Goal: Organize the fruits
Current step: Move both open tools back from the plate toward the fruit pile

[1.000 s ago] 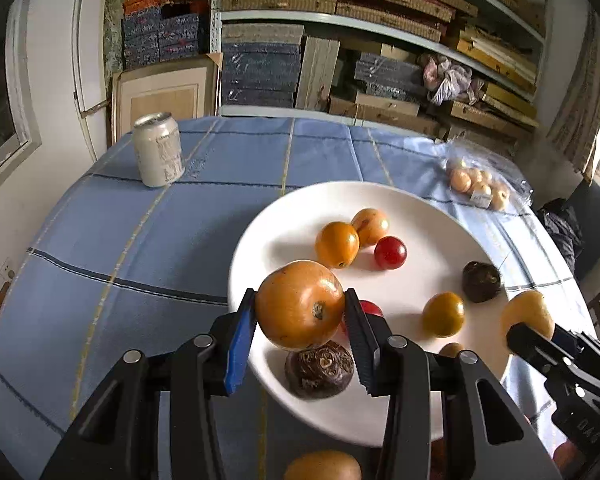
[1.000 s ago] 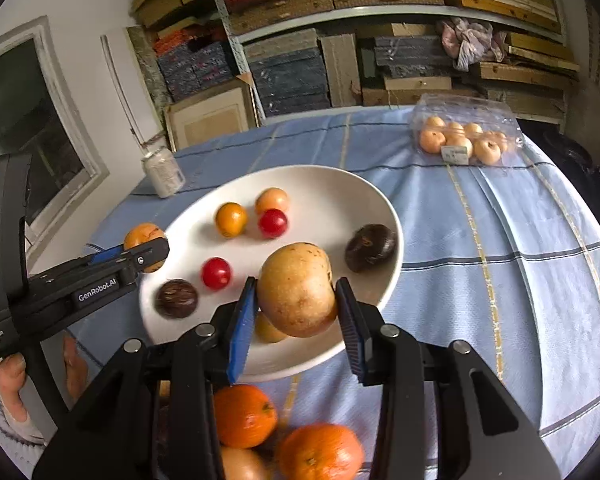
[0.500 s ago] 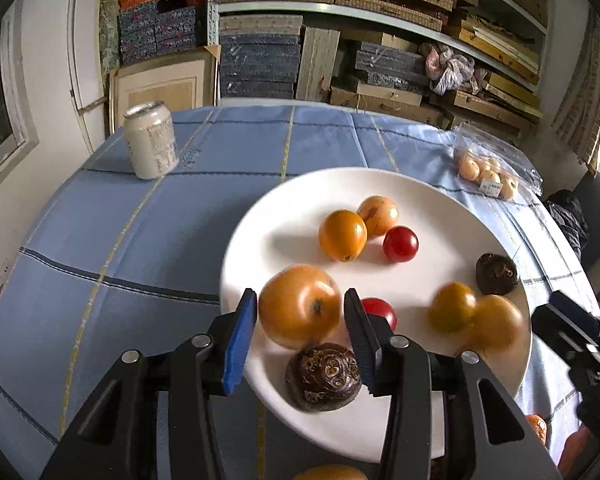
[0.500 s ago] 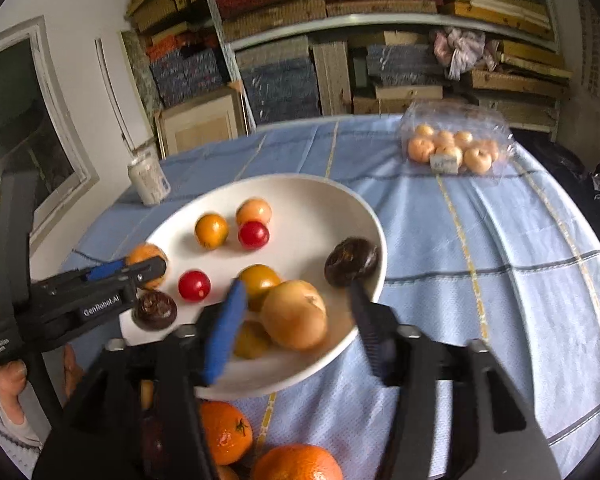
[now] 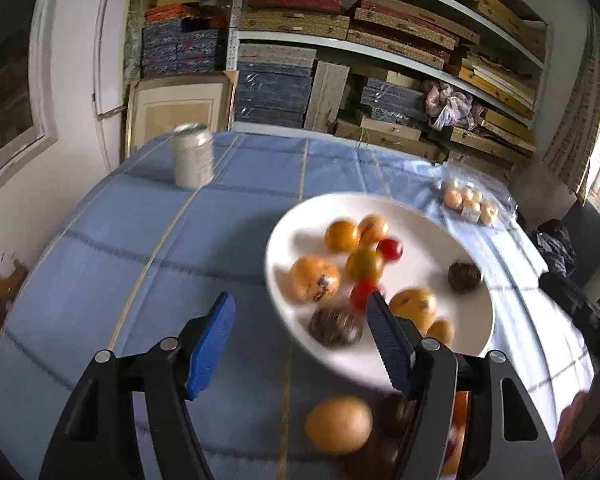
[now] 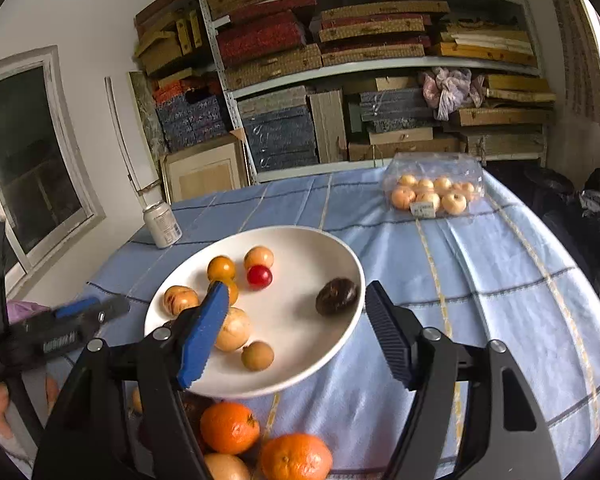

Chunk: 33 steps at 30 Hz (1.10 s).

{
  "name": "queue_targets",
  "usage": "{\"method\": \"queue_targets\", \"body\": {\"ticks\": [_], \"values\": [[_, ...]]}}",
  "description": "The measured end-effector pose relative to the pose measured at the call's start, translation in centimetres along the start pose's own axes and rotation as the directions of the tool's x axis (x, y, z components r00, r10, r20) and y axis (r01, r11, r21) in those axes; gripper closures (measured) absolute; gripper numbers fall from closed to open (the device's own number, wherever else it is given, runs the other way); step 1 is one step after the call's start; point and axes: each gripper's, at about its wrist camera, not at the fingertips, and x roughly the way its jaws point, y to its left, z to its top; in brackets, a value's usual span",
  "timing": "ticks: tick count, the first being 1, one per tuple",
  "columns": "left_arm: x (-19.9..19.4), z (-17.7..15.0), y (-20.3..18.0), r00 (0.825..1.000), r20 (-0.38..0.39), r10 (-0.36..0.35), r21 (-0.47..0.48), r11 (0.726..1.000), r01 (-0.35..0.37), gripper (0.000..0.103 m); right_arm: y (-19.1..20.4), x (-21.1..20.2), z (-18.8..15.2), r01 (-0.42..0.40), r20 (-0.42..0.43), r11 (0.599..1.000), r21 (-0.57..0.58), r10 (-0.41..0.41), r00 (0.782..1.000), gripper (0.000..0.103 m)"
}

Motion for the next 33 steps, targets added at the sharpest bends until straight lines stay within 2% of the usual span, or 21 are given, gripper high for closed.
{"method": "queue_targets", "body": {"ticks": [3,6,13,18,25,28,33], "values": [[-0.7,-2.9,1.4,0.999,-0.031,0.015,-0.039,0.999,-0.016,0.034,-0.1,-1.1,-0.7,-0.023,0.006,1.0,0.018,0.023,1.0,0.034],[-1.5,-4.4,2.1,0.999,-0.048,0.01,-0.058,0.998,-0.013,0.034,0.3,-2.7,-2.0,-0.023,0.012,1.0,0.003,0.023,1.0,0.034],[-3.0,-7.6,1.5,0.998,-0.064,0.013,-0.01,1.0,-0.014,0.031,-0.7,-7.2,-6.7,-0.005,0.0,1.0,-0.004,0.005,1.0,0.03],[-3.1,-7.8,1.4,0.998,-0.059,0.005,-0.012,1.0,-0.005,0.03,-1.6,-8.5,-8.4,0.009,-0.02,1.0,0.013,-0.009,1.0,0.027],[-1.9,-7.1,0.7,0.997,-0.055,0.053,0.031,0.998,-0.051,0.03,-1.2,-8.3,-8.9,0.01,-0.044,1.0,0.007,-0.01,0.999,0.022],[-1.5,-6.6,0.3,0.998,-0.053,0.03,0.045,0.999,-0.027,0.03,-1.4,-8.3,-8.8,0.01,-0.041,1.0,0.013,-0.01,0.999,0.021],[-0.3,-5.8,-0.4,0.997,-0.064,0.029,0.061,0.998,-0.025,0.03,-1.7,-8.0,-8.5,0.012,-0.051,0.999,0.03,-0.01,0.999,0.02]]}}
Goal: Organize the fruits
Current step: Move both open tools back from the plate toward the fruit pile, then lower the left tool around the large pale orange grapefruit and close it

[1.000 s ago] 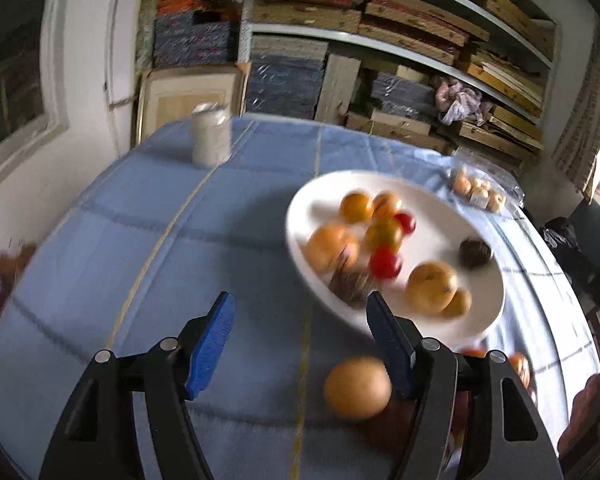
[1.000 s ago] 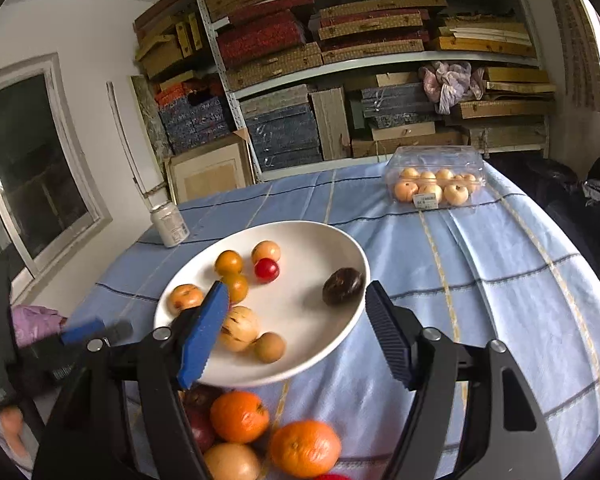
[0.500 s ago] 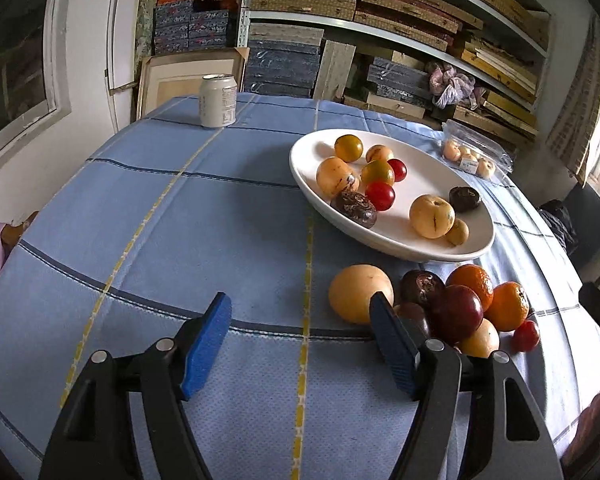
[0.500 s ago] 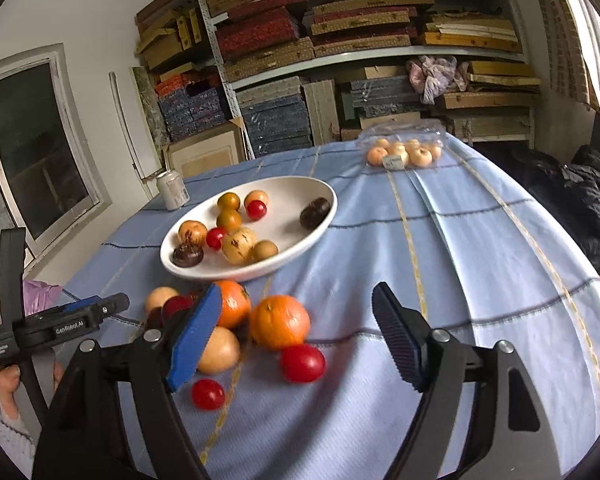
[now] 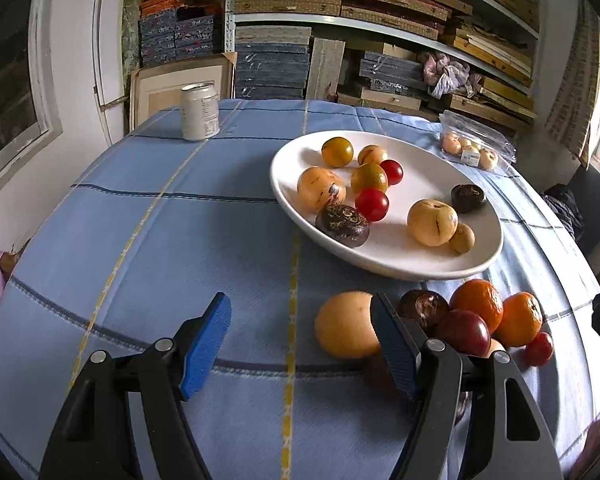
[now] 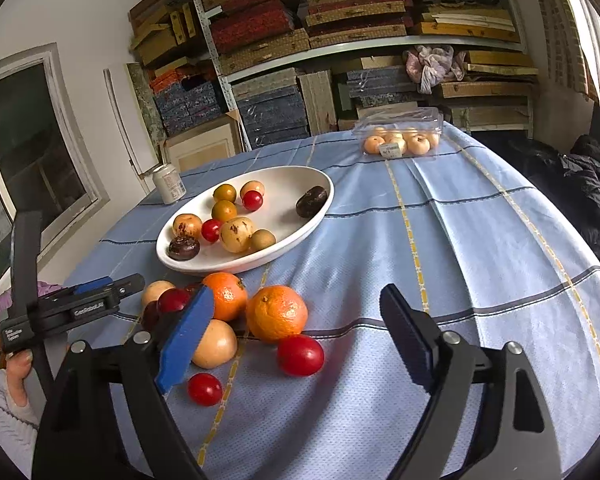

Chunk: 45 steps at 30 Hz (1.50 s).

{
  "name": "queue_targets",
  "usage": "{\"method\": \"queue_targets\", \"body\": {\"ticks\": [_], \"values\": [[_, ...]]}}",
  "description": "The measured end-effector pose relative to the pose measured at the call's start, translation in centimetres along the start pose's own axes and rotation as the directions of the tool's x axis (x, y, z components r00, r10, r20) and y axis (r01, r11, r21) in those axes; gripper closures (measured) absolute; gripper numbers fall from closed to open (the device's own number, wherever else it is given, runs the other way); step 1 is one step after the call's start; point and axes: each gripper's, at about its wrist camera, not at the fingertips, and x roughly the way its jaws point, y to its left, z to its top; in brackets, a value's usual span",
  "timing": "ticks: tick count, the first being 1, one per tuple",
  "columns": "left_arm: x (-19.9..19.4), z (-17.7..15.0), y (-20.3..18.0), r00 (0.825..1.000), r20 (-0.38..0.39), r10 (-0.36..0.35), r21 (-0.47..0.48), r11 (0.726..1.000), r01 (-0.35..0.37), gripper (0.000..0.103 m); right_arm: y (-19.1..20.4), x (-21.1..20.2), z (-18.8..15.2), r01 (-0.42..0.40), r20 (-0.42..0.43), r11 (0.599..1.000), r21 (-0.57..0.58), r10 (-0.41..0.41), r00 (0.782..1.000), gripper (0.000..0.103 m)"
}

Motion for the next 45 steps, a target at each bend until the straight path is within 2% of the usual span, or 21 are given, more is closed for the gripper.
{"method": "queue_targets", "body": {"ticks": [17,21,28,36,42,45], "values": [[2.9,0.5,-2.4,0.999,-0.047,0.023,0.101,0.995,-0.019,0.029,0.2,0.7,0.1,-0.002,-0.012,1.0,-0.009,0.002,1.0,0.019],[3.4,0.5,-2.4,0.998,-0.061,0.017,0.099,0.995,-0.011,0.028,0.3,0.8,0.1,-0.004,-0.012,1.0,-0.01,0.004,1.0,0.018],[3.9,0.6,-1.7,0.997,-0.072,0.02,0.075,0.997,-0.014,0.017,0.4,1.0,0.0,-0.003,-0.014,1.0,-0.005,0.003,1.0,0.017],[3.2,0.3,-1.6,0.996,-0.046,0.075,0.107,0.992,-0.069,0.016,0.2,1.2,0.0,0.003,-0.015,1.0,0.004,-0.002,1.0,0.017],[3.0,0.3,1.5,0.992,-0.071,0.102,0.017,0.995,-0.101,0.017,-0.8,1.4,0.0,0.014,-0.028,0.999,0.029,-0.013,1.0,0.017],[2.8,0.3,2.5,0.993,-0.084,0.087,-0.02,0.996,-0.089,0.018,-0.8,1.5,-0.2,0.018,-0.042,1.0,0.024,-0.017,0.999,0.017]]}}
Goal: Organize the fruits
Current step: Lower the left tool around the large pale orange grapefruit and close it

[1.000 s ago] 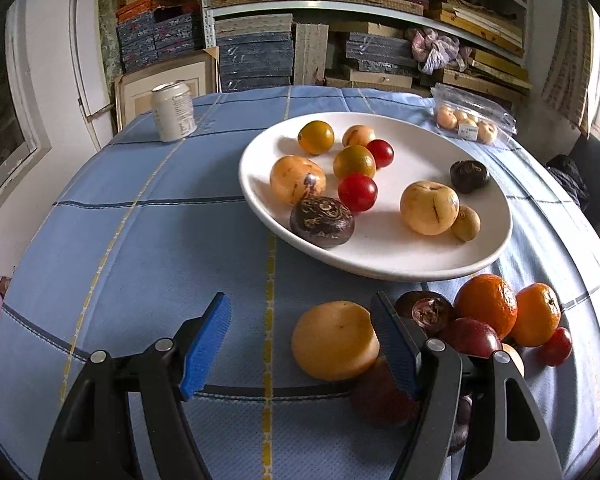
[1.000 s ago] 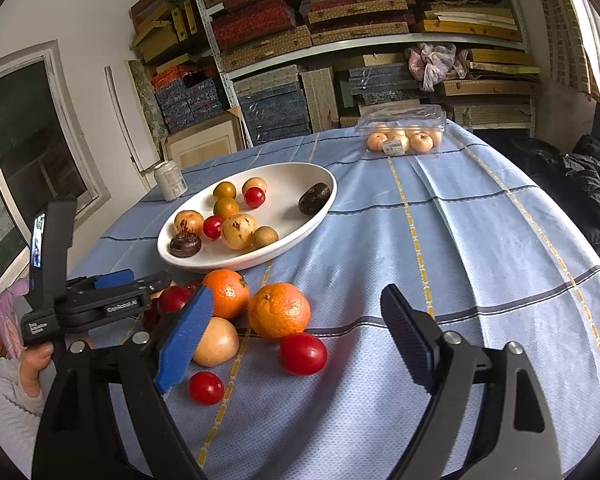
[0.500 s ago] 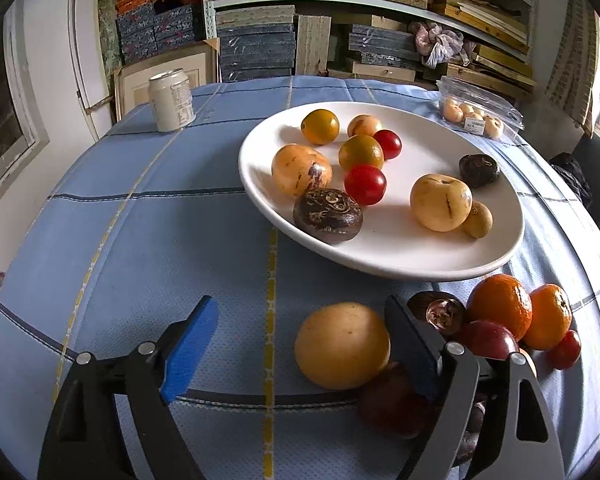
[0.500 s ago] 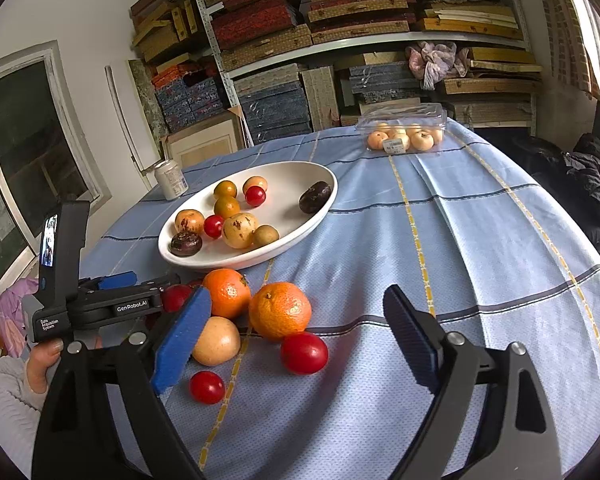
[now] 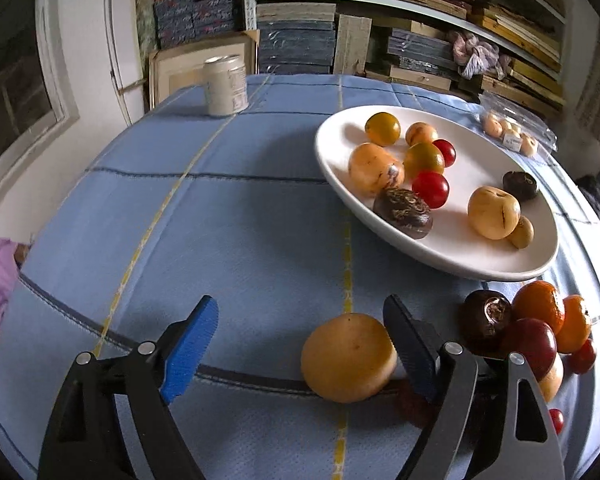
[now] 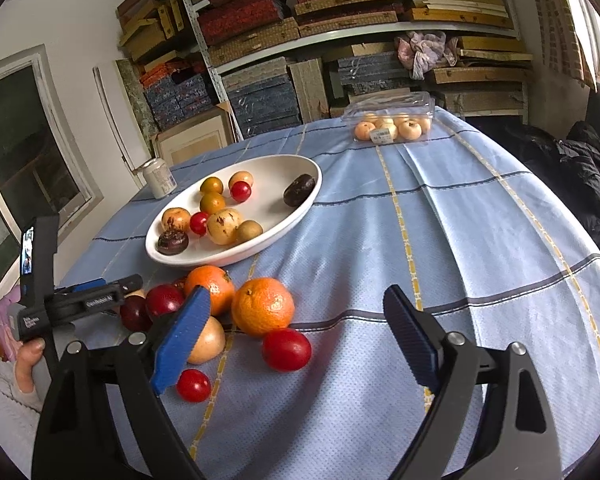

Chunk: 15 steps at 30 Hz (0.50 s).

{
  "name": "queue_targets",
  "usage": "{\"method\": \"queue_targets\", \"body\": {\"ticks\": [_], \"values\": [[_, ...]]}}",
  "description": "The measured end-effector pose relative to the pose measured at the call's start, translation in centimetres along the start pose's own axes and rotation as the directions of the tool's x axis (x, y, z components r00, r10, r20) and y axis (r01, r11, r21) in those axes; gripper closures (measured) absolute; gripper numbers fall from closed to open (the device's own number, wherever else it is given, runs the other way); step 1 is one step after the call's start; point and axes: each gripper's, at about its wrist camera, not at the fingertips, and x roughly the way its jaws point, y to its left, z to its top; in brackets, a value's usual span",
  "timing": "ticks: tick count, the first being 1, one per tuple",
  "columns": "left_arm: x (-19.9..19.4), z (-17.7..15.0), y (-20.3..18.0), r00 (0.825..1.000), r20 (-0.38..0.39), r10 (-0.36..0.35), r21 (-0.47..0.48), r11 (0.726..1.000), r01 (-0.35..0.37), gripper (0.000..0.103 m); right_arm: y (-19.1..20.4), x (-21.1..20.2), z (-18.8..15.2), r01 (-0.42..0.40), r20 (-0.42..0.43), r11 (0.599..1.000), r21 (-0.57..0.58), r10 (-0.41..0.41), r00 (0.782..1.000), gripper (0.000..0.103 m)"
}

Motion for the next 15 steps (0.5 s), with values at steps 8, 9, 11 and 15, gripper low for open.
{"method": "queue_targets", "body": {"ticks": [8,9,11,15], "values": [[-0.4,-0.9,-0.8,0.996,-0.013,-0.087,0.035,0.996,0.088,0.021,0.0,-0.2,0.0,-0.005,-0.001,1.0,-0.007,0.005,1.0,0.017],[-0.4,-1.1,-0.7,0.996,-0.014,-0.088,0.031,0.996,0.089,0.021,0.0,-0.2,0.0,-0.005,-0.001,1.0,-0.007,0.005,1.0,0.017],[-0.8,-1.6,-0.1,0.995,-0.021,-0.099,0.017,0.995,0.1,0.023,0.1,-0.2,-0.1,-0.008,-0.004,1.0,-0.006,0.008,1.0,0.017],[-0.9,-2.0,0.4,0.992,-0.03,-0.119,-0.004,0.993,0.119,0.029,0.2,-0.2,0.0,-0.015,-0.012,1.0,-0.004,0.015,1.0,0.017]]}}
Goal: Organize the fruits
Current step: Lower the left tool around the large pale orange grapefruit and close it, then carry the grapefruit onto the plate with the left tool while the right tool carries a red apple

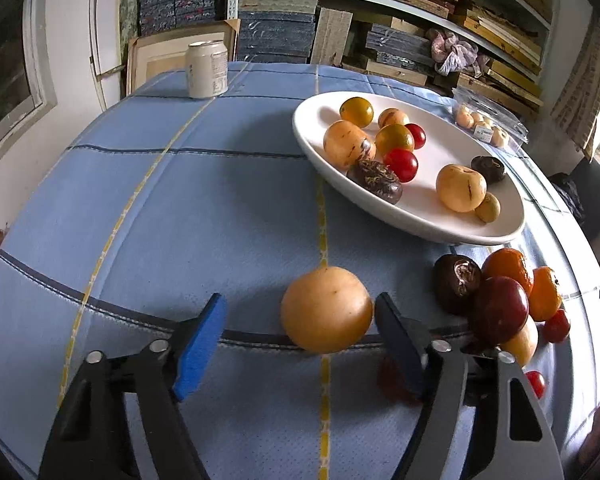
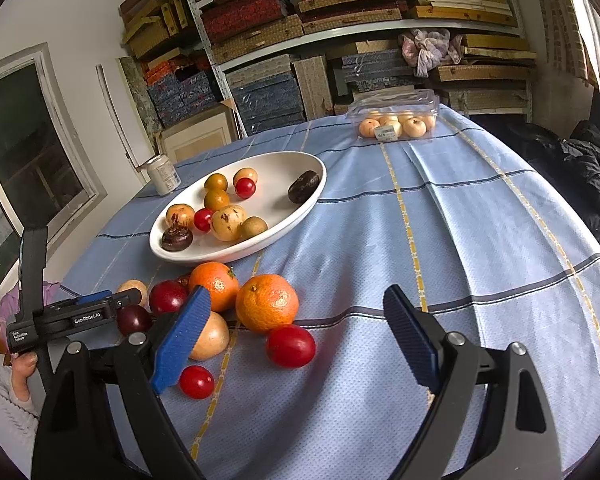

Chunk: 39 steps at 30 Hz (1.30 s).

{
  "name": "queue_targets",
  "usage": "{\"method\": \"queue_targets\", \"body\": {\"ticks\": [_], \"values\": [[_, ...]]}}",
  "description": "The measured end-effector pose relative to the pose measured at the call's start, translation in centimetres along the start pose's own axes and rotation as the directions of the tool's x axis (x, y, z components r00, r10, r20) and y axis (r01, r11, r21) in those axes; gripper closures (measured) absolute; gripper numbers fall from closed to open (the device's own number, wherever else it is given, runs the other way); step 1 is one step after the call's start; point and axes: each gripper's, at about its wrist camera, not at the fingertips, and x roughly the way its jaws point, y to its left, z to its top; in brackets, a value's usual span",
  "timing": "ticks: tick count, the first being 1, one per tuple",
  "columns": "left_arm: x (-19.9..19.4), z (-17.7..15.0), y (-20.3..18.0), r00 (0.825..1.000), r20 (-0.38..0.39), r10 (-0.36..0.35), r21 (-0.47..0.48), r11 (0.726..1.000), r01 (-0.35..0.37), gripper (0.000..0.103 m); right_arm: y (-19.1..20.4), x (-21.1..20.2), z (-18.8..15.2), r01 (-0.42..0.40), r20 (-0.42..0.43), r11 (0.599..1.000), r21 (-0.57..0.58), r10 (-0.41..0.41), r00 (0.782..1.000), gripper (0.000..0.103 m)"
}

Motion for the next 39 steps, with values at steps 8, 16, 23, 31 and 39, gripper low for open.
{"method": "queue_targets", "body": {"ticks": [8,16,23,31,39], "values": [[0.0,0.1,-0.9,0.999,0.02,-0.039,0.029,0.999,0.039,0.056,0.2,-0.1,0.0,-0.002,-0.004,1.0,0.0,0.002,1.0,0.017],[-0.2,0.0,-1.2,0.999,0.043,-0.005,0.053,0.999,0.002,0.056,0.9,0.0,-0.9,0.041,-0.06,0.996,-0.084,-0.046,0.997,0.017],[-0.7,0.1,-1.2,0.999,0.053,0.006,0.054,0.999,-0.009,0.056,0.7,0.3,-2.0,0.091,-0.096,0.988,-0.127,-0.103,0.99,0.024],[-0.6,0.0,-1.4,0.999,0.046,0.004,0.057,0.998,-0.006,0.056,2.8,2.2,-2.2,0.048,-0.152,0.971,-0.235,-0.085,0.985,0.044],[-0.2,0.0,-1.5,1.0,0.028,0.004,0.064,0.998,-0.006,0.056,1.7,4.2,-1.8,0.003,-0.229,0.986,-0.169,-0.042,0.973,0.065]]}}
